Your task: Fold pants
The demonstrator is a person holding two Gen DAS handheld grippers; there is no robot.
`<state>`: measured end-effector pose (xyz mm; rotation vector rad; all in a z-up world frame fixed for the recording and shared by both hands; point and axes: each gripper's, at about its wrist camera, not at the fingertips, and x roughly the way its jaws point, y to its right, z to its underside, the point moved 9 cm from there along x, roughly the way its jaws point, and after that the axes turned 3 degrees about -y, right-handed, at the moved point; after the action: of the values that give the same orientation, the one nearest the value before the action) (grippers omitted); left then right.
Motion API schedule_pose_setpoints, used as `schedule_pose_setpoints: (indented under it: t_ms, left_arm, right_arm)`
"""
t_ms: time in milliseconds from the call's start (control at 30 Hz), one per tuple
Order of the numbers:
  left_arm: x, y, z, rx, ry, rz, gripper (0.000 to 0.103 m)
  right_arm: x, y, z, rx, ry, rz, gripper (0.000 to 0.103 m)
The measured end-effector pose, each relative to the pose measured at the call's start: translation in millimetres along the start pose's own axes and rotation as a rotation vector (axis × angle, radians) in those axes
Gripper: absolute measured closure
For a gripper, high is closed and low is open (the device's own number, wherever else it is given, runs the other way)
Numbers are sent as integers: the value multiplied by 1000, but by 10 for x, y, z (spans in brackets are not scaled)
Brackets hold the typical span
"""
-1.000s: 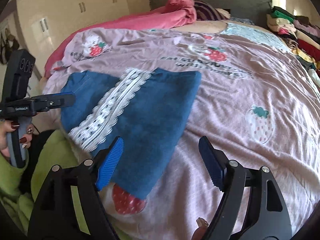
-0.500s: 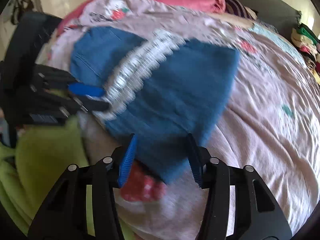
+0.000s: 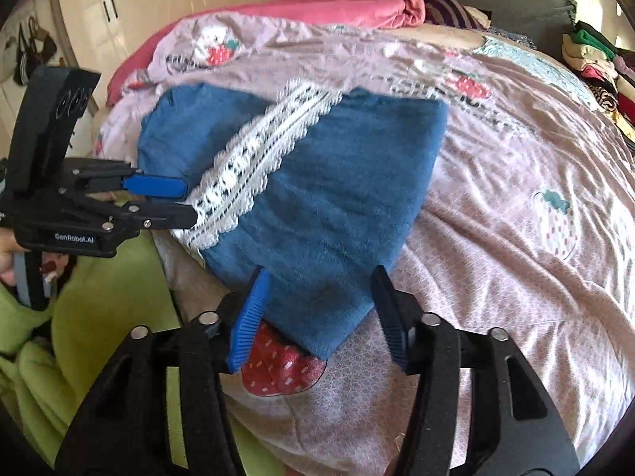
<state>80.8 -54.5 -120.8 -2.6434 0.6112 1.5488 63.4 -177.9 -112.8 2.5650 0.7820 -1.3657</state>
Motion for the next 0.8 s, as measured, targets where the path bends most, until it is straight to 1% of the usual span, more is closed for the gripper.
schedule_pose_setpoints:
  t_ms: [67, 167, 200, 233, 300, 333, 367, 400, 500, 600, 700, 733, 767, 800]
  left_arm:
    - [-70, -25, -17, -3, 16, -8, 48]
    - [-161, -61, -23, -12, 35, -16, 45]
    - [-189, -77, -31, -16, 40, -19, 43]
    - [-214, -95, -38, -20, 46, -22, 38]
    - [-293, -134, -48, -27, 63, -27, 36]
    - [-311, -149, -55, -28, 67, -27, 32]
    - [-350, -184, -60, -33, 74, -34, 21]
    - [-385, -220, -65, -38, 82, -45, 18]
    - [-488, -336, -69, -62, 105, -61, 17]
    - [-594, -454, -70, -88, 130, -74, 12]
    - [-691, -570, -72, -113, 153, -84, 12]
    - [-721, -613, -69, -122, 159, -88, 10]
    - [-754, -669, -67, -135, 168, -93, 6]
    - [-778, -714, -60, -146, 174, -97, 6]
  right_arm:
    - [-47, -13, -34, -1, 12, 6, 48]
    - [-108, -44, -88, -2, 30, 8, 42]
    - [-133, -63, -110, -3, 37, 7, 40]
    - [-149, -69, -126, -4, 41, 6, 37]
    - [-180, -108, -177, -7, 54, 1, 33]
    - [-191, -117, -202, -9, 58, -2, 32]
    - [-201, -131, -234, -11, 62, -2, 32]
    - [-214, -148, -263, -13, 66, -3, 30]
    - [-246, -218, -375, -14, 85, -21, 25]
    - [-268, -289, -497, -18, 101, -28, 20]
    - [-288, -357, -628, -28, 119, -31, 17]
    - [-290, -388, -681, -35, 124, -34, 16]
    - [-288, -412, -722, -39, 128, -34, 16]
    - [-279, -444, -781, -45, 130, -36, 15]
